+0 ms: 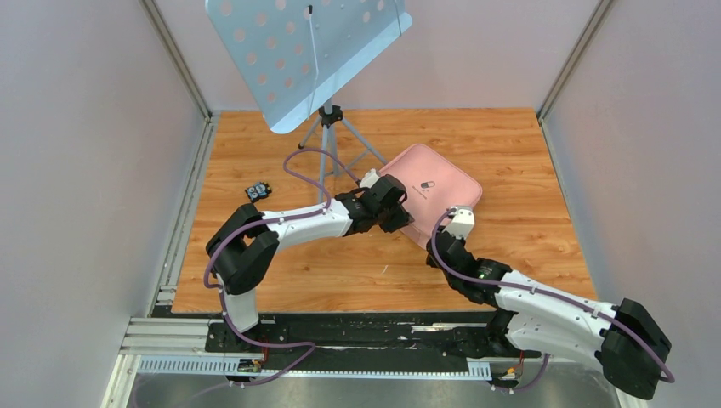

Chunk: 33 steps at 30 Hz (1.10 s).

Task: Organize the medicine kit
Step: Zip the medicine box at the center of the board.

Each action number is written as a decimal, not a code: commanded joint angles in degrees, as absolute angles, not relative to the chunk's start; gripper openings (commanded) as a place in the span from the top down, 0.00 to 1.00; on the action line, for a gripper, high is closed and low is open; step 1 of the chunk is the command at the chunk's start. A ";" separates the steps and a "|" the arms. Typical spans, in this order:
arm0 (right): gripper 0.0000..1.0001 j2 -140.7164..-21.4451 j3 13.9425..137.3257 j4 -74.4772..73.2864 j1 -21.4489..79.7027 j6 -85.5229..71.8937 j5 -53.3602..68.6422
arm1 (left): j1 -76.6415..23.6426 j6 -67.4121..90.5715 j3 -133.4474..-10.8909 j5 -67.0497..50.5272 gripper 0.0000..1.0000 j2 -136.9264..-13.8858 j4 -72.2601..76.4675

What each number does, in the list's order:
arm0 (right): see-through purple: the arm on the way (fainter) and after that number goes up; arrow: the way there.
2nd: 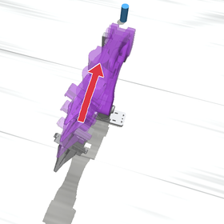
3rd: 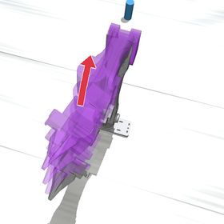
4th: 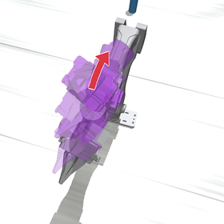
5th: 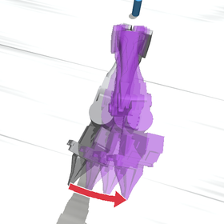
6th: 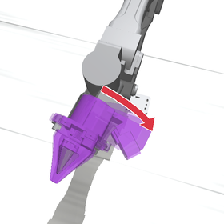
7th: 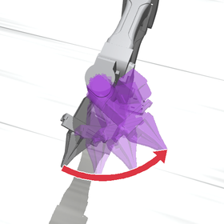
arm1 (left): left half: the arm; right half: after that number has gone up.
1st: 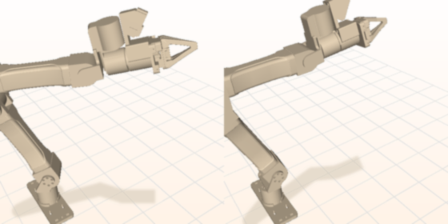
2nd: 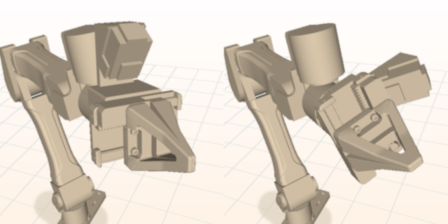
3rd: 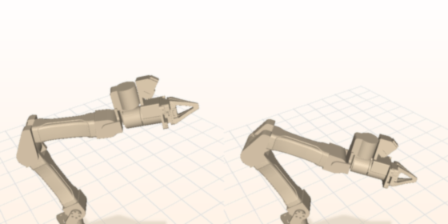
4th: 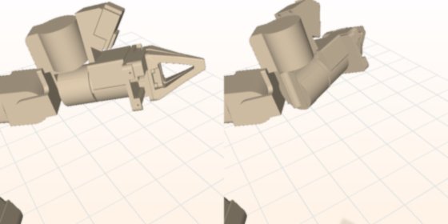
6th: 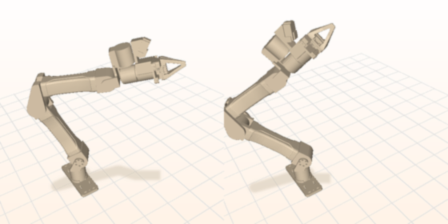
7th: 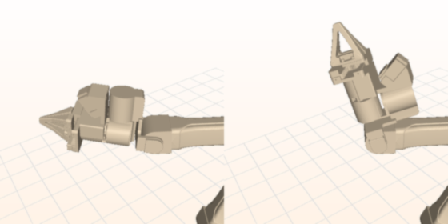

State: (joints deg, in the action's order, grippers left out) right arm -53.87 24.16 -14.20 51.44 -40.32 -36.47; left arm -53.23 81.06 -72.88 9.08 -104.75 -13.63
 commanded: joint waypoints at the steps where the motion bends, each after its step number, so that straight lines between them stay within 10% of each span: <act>1: 1.00 -52.69 24.99 -18.60 50.00 -43.98 -41.33 | -51.84 79.43 -70.99 13.14 1.00 -102.36 -16.64; 25: 1.00 -46.57 28.67 -22.59 46.49 -40.71 -33.56 | -51.77 72.61 -69.64 9.50 0.98 -97.31 -17.30; 28: 1.00 -46.28 28.59 -22.52 46.50 -40.78 -32.30 | -53.81 73.32 -70.29 8.69 0.48 -96.94 -17.62; 33: 1.00 -47.14 28.78 -22.21 46.49 -41.13 -30.97 | -56.65 76.47 -70.58 4.95 0.22 -98.98 -15.54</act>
